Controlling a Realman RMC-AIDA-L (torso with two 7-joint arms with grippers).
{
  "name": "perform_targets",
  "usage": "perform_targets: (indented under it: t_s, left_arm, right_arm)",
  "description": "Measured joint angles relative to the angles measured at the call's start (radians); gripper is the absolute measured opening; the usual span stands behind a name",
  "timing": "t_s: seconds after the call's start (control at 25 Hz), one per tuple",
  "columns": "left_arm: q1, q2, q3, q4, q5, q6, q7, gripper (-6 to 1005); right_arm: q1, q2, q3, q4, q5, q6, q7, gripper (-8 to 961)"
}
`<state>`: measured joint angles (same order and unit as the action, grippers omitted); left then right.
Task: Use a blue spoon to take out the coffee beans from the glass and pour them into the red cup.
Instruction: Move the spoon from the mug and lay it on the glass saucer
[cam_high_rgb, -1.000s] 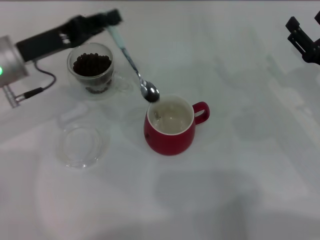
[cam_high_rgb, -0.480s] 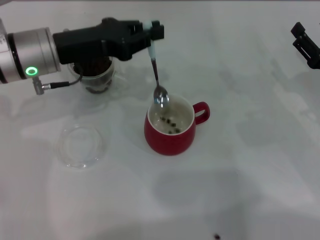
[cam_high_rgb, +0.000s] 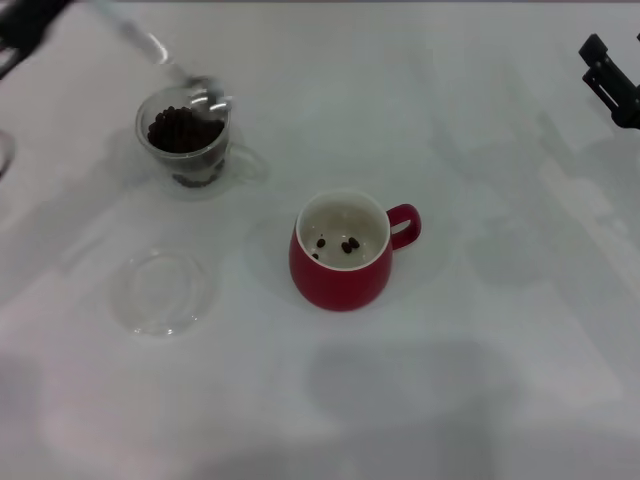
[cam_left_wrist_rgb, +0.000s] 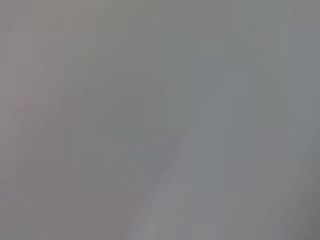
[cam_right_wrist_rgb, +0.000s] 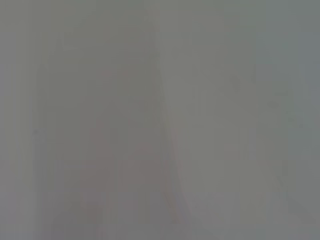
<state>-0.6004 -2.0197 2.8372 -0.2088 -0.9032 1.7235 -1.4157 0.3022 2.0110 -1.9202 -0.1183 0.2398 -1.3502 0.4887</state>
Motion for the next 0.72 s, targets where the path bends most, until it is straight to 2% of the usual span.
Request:
perform_targets:
  t_s: [0.24,0.36,0.48,0.72]
  left_arm:
    - [0.247,0.003,-0.004,-0.003,-0.082,-0.004,-0.166,135]
    - [0.302,0.002,-0.004,-0.006,-0.084,-0.028,-0.175,135]
    - [0.329,-0.004,0.001,-0.014,-0.075,-0.075,-0.178,135]
    - [0.301,-0.009,0.006,-0.018,0.027,-0.191,-0.180,135]
  right_arm:
    - [0.011,0.000,0.023,-0.002,0.004,0.006,-0.007,826]
    - [0.016,0.000,0.026,-0.003,0.004,0.011,-0.008,826]
    - [0.026,0.000,0.027,-0.003,0.004,0.019,-0.008,826]
    - [0.036,0.000,0.022,-0.010,-0.003,0.025,-0.009,826]
